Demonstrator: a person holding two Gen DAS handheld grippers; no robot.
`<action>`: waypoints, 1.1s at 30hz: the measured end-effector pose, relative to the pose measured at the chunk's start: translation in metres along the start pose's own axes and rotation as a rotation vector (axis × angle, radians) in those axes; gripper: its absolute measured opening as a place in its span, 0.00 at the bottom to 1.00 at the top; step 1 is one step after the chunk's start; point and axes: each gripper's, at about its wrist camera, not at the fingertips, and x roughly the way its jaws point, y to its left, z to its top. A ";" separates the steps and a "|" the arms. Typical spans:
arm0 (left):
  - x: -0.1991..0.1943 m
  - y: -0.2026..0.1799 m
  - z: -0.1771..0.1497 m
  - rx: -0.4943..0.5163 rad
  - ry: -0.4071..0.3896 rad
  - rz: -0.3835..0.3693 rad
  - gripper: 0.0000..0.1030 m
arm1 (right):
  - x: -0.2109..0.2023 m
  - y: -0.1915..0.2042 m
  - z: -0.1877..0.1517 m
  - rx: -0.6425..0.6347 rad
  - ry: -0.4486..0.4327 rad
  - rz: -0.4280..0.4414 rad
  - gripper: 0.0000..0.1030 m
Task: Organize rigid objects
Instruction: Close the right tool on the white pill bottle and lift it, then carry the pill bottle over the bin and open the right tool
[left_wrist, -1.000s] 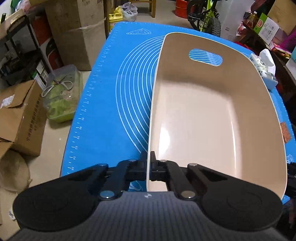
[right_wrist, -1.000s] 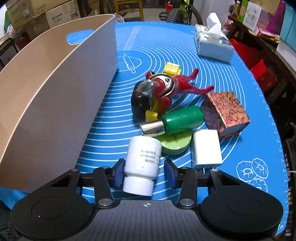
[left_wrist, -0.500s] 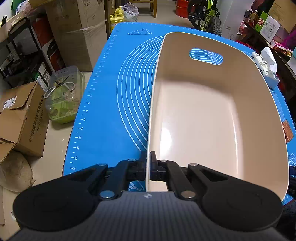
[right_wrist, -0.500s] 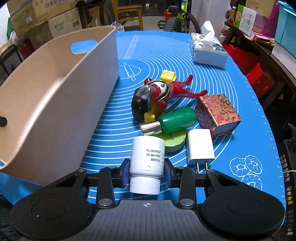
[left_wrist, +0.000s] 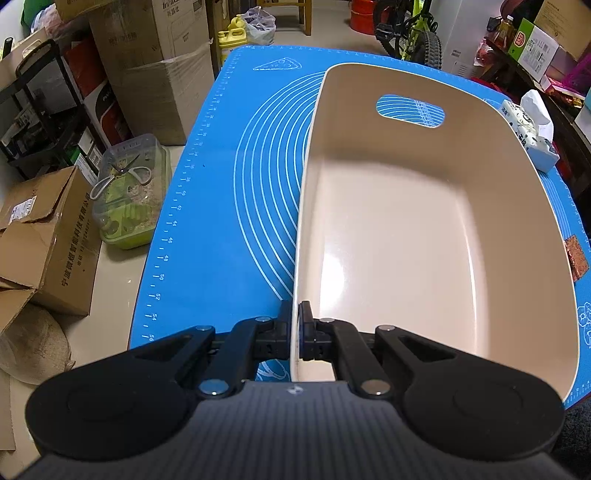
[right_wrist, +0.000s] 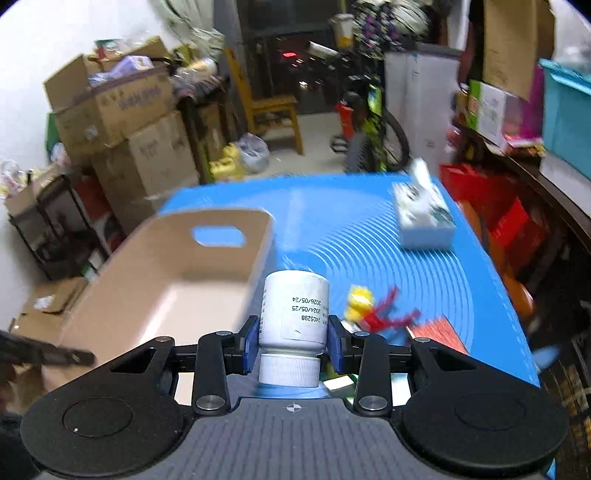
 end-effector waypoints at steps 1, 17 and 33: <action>0.000 0.000 0.000 0.000 0.000 0.000 0.05 | 0.003 0.006 0.004 -0.012 -0.002 0.011 0.43; -0.001 0.000 0.001 0.001 0.000 0.002 0.05 | 0.081 0.094 -0.009 -0.221 0.173 0.097 0.43; 0.000 0.000 0.000 -0.001 0.000 0.008 0.05 | 0.093 0.108 -0.020 -0.282 0.225 0.117 0.50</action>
